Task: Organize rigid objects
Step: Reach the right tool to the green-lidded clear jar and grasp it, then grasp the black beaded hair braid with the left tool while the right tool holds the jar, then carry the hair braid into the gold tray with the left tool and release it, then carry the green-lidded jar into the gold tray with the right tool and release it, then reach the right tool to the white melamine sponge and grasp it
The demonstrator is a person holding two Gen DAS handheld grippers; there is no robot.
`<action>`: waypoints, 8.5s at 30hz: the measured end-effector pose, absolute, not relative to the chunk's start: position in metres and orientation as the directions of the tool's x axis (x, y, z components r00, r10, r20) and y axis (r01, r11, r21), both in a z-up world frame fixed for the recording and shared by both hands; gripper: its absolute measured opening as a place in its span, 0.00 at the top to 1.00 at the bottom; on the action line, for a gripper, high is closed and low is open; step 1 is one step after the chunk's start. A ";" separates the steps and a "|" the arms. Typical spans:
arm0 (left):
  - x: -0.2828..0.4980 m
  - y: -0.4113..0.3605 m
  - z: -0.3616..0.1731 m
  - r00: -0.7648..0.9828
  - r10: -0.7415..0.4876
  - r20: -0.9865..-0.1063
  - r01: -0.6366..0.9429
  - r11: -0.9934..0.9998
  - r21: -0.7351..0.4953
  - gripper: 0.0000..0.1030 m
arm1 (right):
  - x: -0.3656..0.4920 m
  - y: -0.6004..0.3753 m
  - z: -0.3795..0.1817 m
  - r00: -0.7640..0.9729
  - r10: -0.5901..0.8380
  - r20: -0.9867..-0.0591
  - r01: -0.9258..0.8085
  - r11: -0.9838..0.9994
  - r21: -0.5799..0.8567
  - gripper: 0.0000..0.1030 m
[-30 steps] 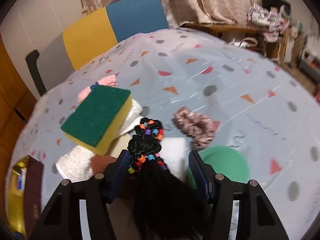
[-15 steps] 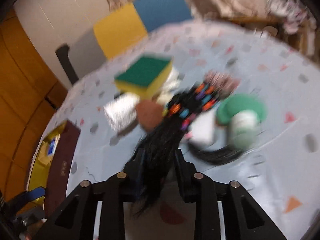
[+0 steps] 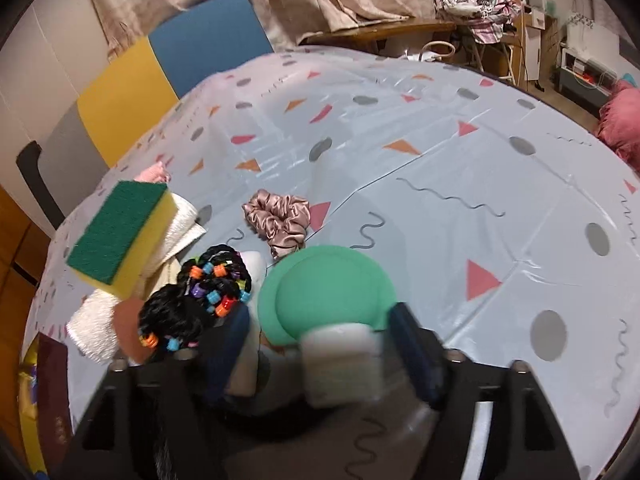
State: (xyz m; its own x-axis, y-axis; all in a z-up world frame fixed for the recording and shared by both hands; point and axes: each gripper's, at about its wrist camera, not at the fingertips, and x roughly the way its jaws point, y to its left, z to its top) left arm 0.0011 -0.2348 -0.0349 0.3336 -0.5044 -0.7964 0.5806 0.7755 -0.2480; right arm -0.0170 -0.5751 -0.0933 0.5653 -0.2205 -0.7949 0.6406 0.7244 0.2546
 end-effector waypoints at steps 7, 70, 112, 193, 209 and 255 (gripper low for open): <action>0.002 -0.260 -0.026 0.341 -0.505 -0.793 0.616 0.757 -0.217 0.05 | -0.023 -0.574 -0.101 0.566 -0.286 -0.773 0.622 0.764 0.173 0.48; 0.018 -0.380 -0.063 0.282 -0.601 -0.748 0.757 0.619 -0.211 0.67 | -0.078 -0.577 -0.109 0.674 -0.330 -0.661 0.630 0.724 0.281 0.55; 0.189 -0.137 -0.073 0.390 -0.376 -0.840 0.303 0.914 -0.269 0.58 | -0.064 -0.558 -0.105 0.569 -0.430 -0.701 0.665 0.742 0.085 0.57; 0.062 0.122 0.007 0.743 -0.261 -0.616 -0.033 0.906 -0.423 0.36 | 0.162 -0.030 -0.072 0.429 0.333 -0.840 -0.238 0.938 0.251 0.34; 0.055 0.071 0.000 0.681 -0.325 -0.656 0.067 0.920 -0.386 0.36 | 0.076 -0.128 -0.002 0.629 0.288 -0.722 -0.188 0.958 0.218 0.31; 0.000 -0.111 -0.003 0.457 -0.531 -0.713 0.479 0.823 -0.306 0.36 | -0.035 -0.481 -0.059 0.566 -0.268 -0.779 0.602 0.780 0.169 0.31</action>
